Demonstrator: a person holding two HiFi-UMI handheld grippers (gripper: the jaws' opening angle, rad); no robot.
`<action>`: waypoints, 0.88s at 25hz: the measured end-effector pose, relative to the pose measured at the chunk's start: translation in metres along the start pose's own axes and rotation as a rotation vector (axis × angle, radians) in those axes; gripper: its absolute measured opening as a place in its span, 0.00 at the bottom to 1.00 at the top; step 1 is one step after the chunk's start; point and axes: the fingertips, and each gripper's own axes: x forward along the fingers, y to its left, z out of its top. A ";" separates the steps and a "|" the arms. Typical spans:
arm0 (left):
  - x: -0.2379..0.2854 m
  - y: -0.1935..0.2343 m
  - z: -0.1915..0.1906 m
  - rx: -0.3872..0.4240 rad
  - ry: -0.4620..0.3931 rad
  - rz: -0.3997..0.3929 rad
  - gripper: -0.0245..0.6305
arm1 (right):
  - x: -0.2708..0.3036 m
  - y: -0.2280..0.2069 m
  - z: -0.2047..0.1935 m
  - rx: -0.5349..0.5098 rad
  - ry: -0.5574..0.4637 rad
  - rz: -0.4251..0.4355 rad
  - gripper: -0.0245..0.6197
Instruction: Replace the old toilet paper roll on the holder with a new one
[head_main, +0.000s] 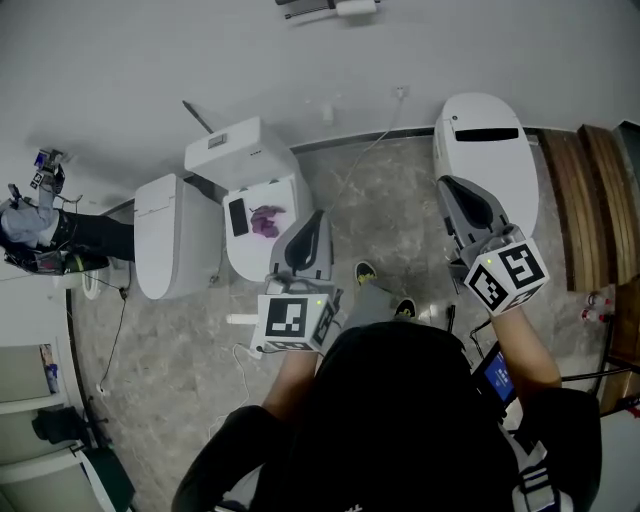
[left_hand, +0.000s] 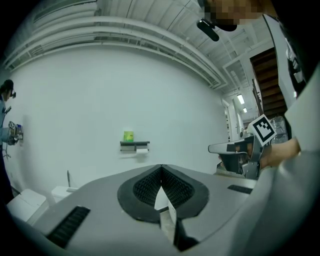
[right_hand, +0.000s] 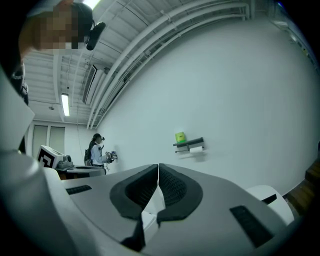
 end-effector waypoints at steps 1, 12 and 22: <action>0.002 0.002 0.000 -0.002 0.006 -0.003 0.07 | 0.003 -0.003 0.001 0.004 -0.004 -0.005 0.07; 0.068 0.040 -0.009 -0.004 0.030 -0.069 0.07 | 0.063 -0.032 -0.005 0.032 0.013 -0.066 0.07; 0.141 0.094 0.001 -0.022 -0.001 -0.123 0.07 | 0.157 -0.051 -0.002 0.000 0.052 -0.067 0.07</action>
